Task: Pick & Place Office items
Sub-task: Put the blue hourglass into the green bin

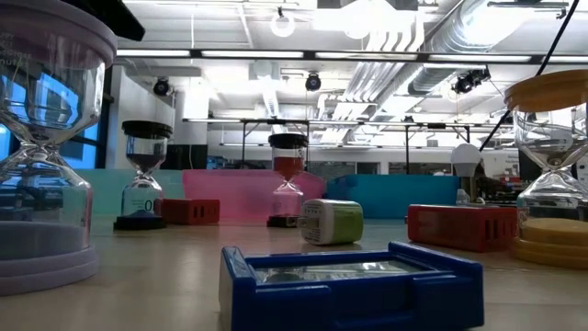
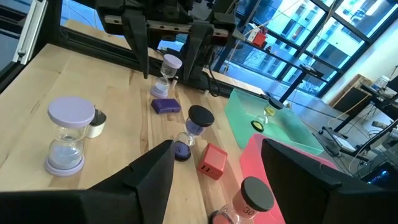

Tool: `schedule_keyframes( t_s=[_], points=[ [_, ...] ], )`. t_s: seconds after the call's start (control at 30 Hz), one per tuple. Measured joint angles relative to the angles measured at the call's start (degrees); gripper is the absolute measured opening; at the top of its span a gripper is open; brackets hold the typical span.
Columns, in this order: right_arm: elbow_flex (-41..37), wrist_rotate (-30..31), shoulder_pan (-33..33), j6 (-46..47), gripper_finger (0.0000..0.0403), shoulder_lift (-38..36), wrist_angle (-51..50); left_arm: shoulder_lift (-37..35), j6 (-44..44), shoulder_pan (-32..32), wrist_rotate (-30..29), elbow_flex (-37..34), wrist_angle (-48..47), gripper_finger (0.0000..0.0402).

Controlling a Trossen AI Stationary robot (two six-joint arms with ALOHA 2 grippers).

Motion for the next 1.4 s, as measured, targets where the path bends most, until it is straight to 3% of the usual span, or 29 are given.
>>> schedule_keyframes(
  t_s=[0.2,0.67,1.13,1.4],
  points=[
    [0.0,0.0,0.0,0.0,0.0231,0.0,0.0,0.0,-7.0,0.7,-0.1,0.0,-0.1,0.0233],
    [0.0,0.0,0.0,0.0,0.0231,0.0,-0.2,0.2,-7.1,1.2,0.6,0.0,-0.2,0.0235],
    [0.0,0.0,0.0,0.0,0.0231,0.0,-0.2,0.2,-10.0,2.6,0.4,-0.2,-2.9,0.0342],
    [0.0,0.0,0.0,0.0,0.0231,0.0,-0.2,0.2,-16.5,2.8,0.2,-0.2,-2.5,0.0349]
  ],
)
